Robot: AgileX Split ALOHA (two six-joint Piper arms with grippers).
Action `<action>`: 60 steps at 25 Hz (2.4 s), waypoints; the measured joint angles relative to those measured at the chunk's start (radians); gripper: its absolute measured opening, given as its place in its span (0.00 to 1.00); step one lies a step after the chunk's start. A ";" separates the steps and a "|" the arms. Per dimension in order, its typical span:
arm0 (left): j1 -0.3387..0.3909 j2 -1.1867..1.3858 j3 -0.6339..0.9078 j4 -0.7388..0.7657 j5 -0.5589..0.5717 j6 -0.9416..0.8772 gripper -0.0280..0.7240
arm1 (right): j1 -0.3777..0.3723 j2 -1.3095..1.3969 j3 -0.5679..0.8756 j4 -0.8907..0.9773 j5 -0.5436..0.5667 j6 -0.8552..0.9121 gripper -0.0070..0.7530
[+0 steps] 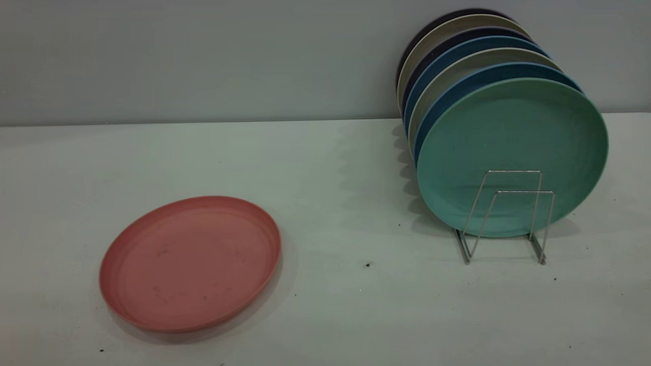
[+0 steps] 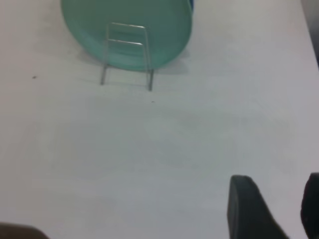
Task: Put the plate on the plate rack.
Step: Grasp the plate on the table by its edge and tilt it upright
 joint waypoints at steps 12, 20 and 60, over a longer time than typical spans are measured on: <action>0.000 0.425 -0.078 -0.010 -0.079 -0.084 0.71 | 0.000 0.162 -0.008 0.201 -0.126 -0.155 0.55; 0.000 0.796 -0.078 -0.137 -0.230 -0.021 0.76 | 0.000 0.491 -0.010 0.399 -0.243 -0.359 0.56; 0.198 2.102 -0.176 -1.725 -0.769 1.373 0.69 | 0.000 0.834 -0.010 0.655 -0.352 -0.674 0.56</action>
